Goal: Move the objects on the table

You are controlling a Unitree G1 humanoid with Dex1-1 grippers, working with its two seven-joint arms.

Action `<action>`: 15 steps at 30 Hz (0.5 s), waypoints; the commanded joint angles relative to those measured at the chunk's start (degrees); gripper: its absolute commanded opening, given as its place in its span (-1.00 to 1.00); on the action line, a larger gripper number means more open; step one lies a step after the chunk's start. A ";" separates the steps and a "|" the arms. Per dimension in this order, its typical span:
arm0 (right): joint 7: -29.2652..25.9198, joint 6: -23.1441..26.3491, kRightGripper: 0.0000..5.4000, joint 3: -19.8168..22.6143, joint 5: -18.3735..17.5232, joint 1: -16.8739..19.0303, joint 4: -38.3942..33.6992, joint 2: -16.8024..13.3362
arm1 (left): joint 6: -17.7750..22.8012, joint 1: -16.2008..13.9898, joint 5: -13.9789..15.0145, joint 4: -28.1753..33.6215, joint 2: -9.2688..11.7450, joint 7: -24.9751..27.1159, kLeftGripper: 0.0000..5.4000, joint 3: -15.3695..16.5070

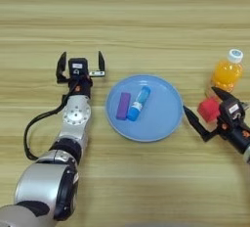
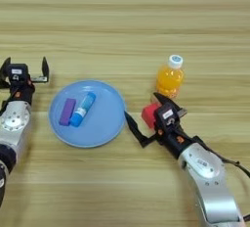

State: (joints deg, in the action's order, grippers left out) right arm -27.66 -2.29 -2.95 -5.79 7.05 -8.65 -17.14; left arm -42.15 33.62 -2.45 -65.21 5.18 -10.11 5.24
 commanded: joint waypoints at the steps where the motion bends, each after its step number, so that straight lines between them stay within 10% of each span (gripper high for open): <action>1: 1.07 0.54 0.98 -1.88 1.96 -2.68 -0.78 0.54 | 0.81 0.98 -0.96 -0.41 -0.29 -0.43 1.00 -0.38; 15: 2.56 6.15 0.98 -8.82 6.87 -10.04 0.48 2.58 | 0.86 1.07 -1.07 -0.50 -0.48 -0.64 1.00 -0.50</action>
State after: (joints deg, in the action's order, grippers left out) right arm -25.42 2.31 -11.21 -0.04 -0.91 -8.91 -14.59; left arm -42.00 33.63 -2.46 -65.33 5.09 -10.37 5.20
